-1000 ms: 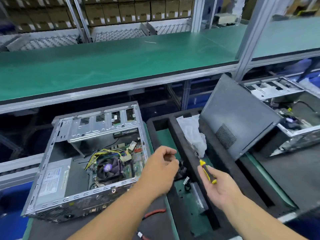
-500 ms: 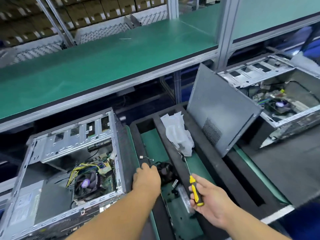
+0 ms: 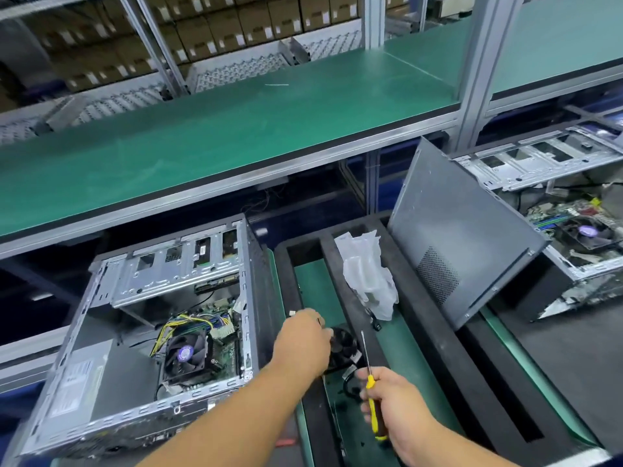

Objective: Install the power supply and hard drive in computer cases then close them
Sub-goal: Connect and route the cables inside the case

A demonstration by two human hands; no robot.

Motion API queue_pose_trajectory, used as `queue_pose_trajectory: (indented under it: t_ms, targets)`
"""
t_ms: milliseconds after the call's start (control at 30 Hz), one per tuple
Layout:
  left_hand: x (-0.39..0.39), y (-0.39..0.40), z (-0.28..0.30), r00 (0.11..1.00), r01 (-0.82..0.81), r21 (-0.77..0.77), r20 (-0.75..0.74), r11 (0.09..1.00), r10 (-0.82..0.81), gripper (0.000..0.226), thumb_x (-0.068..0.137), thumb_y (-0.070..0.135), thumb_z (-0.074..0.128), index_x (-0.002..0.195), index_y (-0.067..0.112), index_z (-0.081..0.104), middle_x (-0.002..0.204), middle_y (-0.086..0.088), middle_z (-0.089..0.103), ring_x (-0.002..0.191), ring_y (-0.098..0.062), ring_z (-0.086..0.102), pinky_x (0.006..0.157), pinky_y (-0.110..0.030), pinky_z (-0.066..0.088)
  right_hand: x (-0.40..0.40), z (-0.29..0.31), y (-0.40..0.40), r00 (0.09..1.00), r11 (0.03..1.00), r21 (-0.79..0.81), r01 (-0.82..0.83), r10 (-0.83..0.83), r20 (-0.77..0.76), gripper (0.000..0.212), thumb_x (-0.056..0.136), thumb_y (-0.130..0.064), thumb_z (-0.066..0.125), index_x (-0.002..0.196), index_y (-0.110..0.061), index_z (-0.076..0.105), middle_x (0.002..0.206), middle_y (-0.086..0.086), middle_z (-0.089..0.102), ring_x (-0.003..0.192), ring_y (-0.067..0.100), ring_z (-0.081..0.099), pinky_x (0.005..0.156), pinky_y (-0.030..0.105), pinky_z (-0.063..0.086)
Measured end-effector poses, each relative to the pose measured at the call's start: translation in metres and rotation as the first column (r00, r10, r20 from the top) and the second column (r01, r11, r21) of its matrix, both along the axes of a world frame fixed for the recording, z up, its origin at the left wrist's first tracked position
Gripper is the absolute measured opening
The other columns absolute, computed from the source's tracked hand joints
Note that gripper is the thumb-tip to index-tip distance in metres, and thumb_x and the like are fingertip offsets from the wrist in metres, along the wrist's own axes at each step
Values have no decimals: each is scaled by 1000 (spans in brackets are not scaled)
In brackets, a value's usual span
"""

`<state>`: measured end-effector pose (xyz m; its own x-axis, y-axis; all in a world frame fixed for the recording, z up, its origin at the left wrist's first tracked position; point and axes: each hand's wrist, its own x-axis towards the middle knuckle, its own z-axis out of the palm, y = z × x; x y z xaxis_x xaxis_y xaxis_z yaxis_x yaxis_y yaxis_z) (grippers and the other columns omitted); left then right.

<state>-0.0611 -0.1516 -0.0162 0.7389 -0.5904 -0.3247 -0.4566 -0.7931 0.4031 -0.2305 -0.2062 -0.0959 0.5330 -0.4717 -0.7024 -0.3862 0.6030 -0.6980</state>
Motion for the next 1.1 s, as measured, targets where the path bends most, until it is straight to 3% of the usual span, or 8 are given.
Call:
queue_pose_trajectory:
  t_ms: [100, 200, 300, 533, 733, 867, 1000, 1100]
  targets:
    - [22, 4, 46, 948, -259, -353, -270, 899, 167, 25, 92, 40, 71, 80, 18, 72, 68, 0, 74, 58, -19, 66, 59, -34, 58, 4, 7, 18, 981, 974, -137, -181, 169, -99, 35, 84, 5, 60, 104, -19, 77, 74, 7, 76, 64, 18, 62, 59, 26, 47]
    - [42, 19, 86, 957, -249, -501, -257, 829, 132, 45, 88, 56, 70, 72, 15, 67, 47, 7, 55, 38, -13, 40, 39, -18, 32, 17, 19, 38, 920, 878, -281, -387, 346, -186, 32, 81, -9, 71, 101, -33, 78, 88, -3, 78, 67, 3, 62, 64, 10, 48]
    - [54, 41, 105, 950, -257, -585, -300, 770, 89, 46, 91, 63, 61, 69, 23, 69, 54, 3, 39, 48, -15, 35, 48, -18, 31, 38, 19, 57, 821, 704, -424, -570, 462, -336, 28, 89, -20, 67, 110, -39, 69, 107, -11, 69, 97, 4, 64, 91, 8, 44]
    - [65, 90, 119, 690, -626, -601, -724, 497, -7, 49, 97, 63, 53, 80, 18, 61, 73, -2, 50, 62, -13, 46, 51, -27, 35, 68, 8, 84, 655, 532, -383, -756, 590, -473, 51, 94, -37, 58, 142, -30, 43, 113, -10, 51, 112, 11, 56, 99, 15, 41]
    - [79, 118, 128, 748, -575, -705, -659, 415, -82, 38, 79, 65, 67, 70, 28, 72, 90, -6, 72, 93, -27, 60, 95, -49, 49, 69, 16, 86, 681, 519, -446, -729, 486, -548, 50, 90, -36, 61, 139, -42, 54, 138, -2, 49, 106, 10, 56, 109, 13, 34]
    - [86, 125, 127, 615, -735, -634, -773, 241, -157, 41, 84, 58, 64, 79, 18, 61, 59, -1, 47, 64, -21, 56, 75, -38, 49, 56, 17, 94, 770, 598, -497, -629, 391, -503, 38, 78, -34, 65, 112, -50, 60, 108, -15, 58, 87, -5, 61, 75, 1, 39]
    - [89, 127, 130, 478, -817, -542, -828, 197, -294, 50, 100, 61, 43, 87, 14, 56, 65, 1, 28, 56, -17, 34, 67, -35, 39, 52, 18, 91, 868, 699, -540, -468, 249, -429, 37, 72, -30, 69, 103, -49, 64, 89, -8, 64, 80, -1, 63, 68, 9, 40]
    - [97, 126, 132, 503, -782, -592, -783, 192, -366, 36, 111, 35, 36, 106, 10, 61, 68, 2, 33, 59, -15, 36, 65, -33, 35, 49, 22, 84, 865, 718, -510, -473, 269, -424, 37, 71, -29, 70, 101, -48, 60, 68, -11, 67, 62, -1, 62, 61, 10, 44]
